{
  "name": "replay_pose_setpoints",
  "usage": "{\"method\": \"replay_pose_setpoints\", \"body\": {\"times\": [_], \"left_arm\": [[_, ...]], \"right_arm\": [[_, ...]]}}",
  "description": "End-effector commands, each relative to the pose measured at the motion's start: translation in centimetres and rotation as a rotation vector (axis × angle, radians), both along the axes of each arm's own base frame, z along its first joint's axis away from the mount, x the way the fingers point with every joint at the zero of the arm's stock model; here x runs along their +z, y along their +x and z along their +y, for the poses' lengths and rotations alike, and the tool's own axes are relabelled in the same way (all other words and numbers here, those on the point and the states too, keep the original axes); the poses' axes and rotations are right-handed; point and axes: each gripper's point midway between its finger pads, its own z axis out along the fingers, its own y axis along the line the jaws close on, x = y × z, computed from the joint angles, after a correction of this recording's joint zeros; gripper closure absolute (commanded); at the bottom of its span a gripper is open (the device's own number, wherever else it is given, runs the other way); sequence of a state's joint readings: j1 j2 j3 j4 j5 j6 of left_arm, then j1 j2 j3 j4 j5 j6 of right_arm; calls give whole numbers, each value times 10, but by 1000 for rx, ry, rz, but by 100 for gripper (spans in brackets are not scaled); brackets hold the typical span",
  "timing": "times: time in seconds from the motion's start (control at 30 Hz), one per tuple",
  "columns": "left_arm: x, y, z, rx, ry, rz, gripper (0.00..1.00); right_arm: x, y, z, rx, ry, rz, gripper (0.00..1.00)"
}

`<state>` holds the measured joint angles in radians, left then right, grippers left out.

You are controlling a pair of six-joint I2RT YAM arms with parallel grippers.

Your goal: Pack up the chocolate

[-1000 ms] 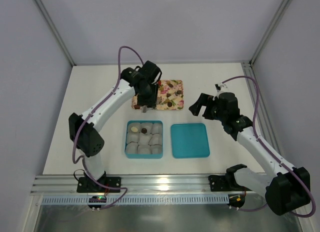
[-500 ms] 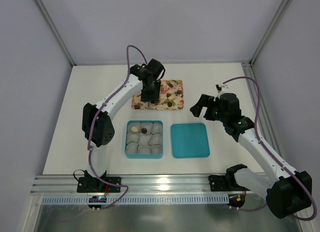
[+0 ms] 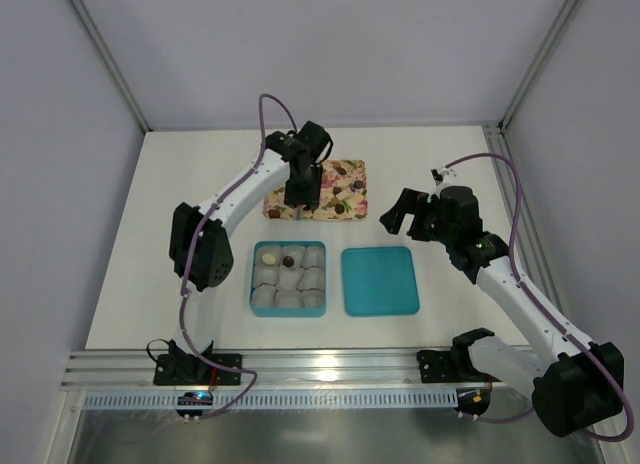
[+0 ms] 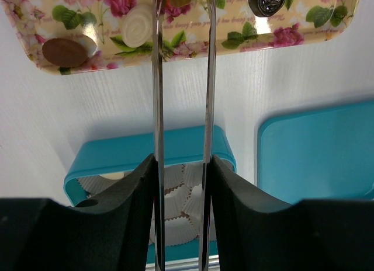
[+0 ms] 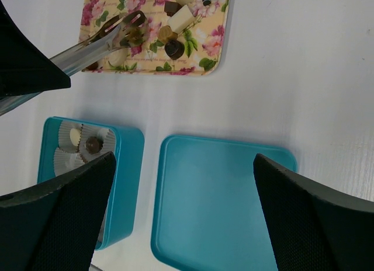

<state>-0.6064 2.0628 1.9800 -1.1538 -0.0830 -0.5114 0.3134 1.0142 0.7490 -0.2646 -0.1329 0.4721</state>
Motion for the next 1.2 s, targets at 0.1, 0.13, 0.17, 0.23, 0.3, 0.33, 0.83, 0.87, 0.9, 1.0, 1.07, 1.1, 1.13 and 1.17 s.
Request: {"method": "replay_pose_setpoints", "body": {"times": [0.1, 0.13, 0.17, 0.23, 0.3, 0.33, 0.83, 0.87, 0.9, 1.0, 1.07, 1.1, 1.13, 1.17], "left_arm": [[11, 15, -8, -9, -38, -54, 65], [12, 15, -8, -10, -40, -55, 66], [11, 14, -7, -9, -37, -52, 66], [12, 14, -7, -10, -36, -54, 69], [12, 14, -6, -13, -34, -53, 71], [12, 14, -6, -12, -33, -54, 73], [40, 8, 3, -31, -30, -83, 78], [42, 7, 3, -31, -32, -85, 78], [45, 5, 5, -34, -32, -88, 78], [48, 1, 7, -37, -30, -86, 78], [50, -3, 10, -40, -32, -86, 78], [52, -4, 11, -40, -31, -88, 78], [55, -6, 12, -41, -35, -91, 78], [55, -9, 13, -42, -36, -87, 78]], "right_arm": [[25, 6, 0, -3, 5, -75, 0], [25, 6, 1, -3, 8, -75, 0], [24, 5, 1, -3, 8, -72, 0], [23, 6, 1, -2, 9, -71, 0], [22, 6, 2, -3, 13, -71, 0], [21, 6, 2, -2, 11, -69, 0], [17, 8, 3, -3, 16, -63, 0], [16, 8, 3, -3, 15, -60, 0], [17, 9, 3, -3, 16, -63, 0], [15, 10, 3, -4, 16, -58, 0], [16, 11, 4, -5, 18, -62, 0], [16, 10, 4, -5, 18, -62, 0], [15, 11, 4, -5, 18, -60, 0], [16, 11, 4, -6, 19, -61, 0]]}}
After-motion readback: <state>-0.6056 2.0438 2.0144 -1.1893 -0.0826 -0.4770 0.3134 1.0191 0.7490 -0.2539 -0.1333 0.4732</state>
